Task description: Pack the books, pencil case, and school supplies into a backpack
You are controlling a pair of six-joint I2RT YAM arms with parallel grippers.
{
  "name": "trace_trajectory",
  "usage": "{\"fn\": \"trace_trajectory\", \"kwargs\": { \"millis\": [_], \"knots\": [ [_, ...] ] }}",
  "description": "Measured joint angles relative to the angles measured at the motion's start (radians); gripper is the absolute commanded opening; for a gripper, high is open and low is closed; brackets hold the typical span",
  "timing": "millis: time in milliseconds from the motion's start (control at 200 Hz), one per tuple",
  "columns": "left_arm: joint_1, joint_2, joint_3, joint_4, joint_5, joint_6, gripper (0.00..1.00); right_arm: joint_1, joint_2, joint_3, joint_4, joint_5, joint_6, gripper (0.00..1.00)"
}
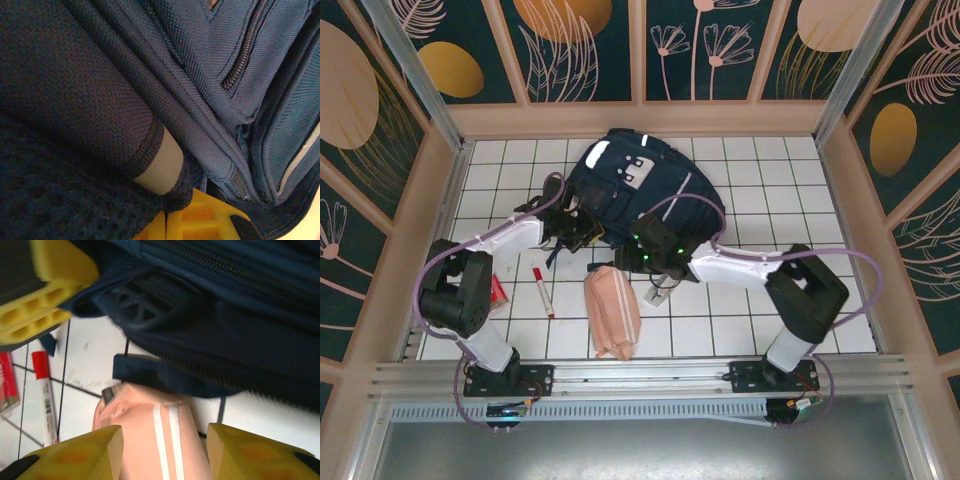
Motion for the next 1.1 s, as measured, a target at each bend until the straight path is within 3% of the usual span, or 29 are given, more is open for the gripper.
{"fn": "trace_trajectory", "kwargs": {
  "millis": [375,586,746,1101],
  "knots": [
    [-0.007,-0.013,-0.013,0.004,0.047,-0.049,0.00,0.064,0.186,0.135,0.107,0.256,0.050,0.44],
    [-0.006,-0.017,-0.032,0.030,0.039,-0.074,0.00,0.094,0.277,0.223,0.032,0.399,0.064,0.16],
    [-0.008,-0.018,-0.032,0.046,0.035,-0.074,0.00,0.097,0.285,0.262,-0.032,0.424,0.078,0.00],
    [-0.039,-0.007,0.021,0.002,0.021,-0.047,0.00,0.067,0.150,0.178,-0.087,0.343,0.085,0.00]
  ]
}}
